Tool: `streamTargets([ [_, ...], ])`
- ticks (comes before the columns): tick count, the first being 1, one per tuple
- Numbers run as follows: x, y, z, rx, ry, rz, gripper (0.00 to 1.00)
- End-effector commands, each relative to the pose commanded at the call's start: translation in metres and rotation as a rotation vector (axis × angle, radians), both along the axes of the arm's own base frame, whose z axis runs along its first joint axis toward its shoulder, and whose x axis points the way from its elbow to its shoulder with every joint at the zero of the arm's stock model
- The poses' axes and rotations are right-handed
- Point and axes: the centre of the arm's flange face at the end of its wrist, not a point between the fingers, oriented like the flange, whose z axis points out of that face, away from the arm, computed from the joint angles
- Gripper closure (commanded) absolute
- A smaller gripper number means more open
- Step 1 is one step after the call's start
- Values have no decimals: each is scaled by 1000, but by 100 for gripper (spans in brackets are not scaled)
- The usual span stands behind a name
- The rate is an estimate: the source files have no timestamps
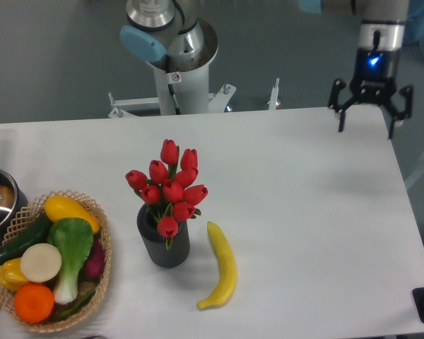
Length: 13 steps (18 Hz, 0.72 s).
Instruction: Insert the flowers into the vase
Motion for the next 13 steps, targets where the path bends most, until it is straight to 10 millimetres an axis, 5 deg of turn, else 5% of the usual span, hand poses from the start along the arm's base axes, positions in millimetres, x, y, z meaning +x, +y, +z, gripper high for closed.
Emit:
streamTargets([
  [7, 2, -44, 27, -123, -27, 93, 0],
  [13, 10, -80, 29, -198, -35, -44, 0],
])
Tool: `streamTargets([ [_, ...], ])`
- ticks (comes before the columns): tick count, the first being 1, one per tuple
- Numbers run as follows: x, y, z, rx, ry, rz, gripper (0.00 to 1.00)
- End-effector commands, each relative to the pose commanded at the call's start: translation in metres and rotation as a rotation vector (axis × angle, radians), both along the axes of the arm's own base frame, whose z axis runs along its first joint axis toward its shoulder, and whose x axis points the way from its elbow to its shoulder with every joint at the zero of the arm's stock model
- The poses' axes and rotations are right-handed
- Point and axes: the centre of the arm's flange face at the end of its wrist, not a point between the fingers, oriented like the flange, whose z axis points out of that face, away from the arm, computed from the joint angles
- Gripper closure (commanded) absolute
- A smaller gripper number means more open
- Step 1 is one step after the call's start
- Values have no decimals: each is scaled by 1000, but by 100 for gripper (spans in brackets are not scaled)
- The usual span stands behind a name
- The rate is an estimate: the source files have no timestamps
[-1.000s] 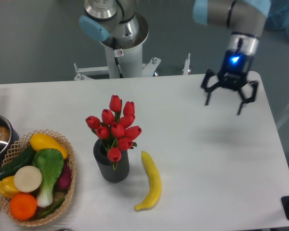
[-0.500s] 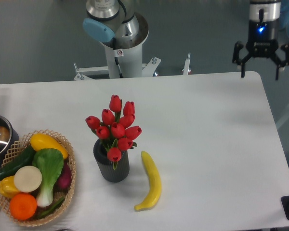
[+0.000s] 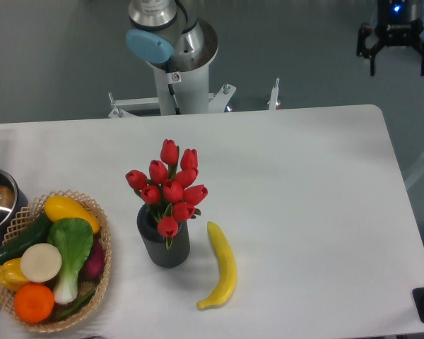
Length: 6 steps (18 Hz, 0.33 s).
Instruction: Insert the flowers into the vase
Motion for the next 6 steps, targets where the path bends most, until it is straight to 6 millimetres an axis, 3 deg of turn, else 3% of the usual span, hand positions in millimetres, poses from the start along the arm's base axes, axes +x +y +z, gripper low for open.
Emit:
streamTargets([
  [2, 2, -13, -1, -16, -7, -34, 0],
  [6, 3, -14, -2, -15, -11, -43, 0],
])
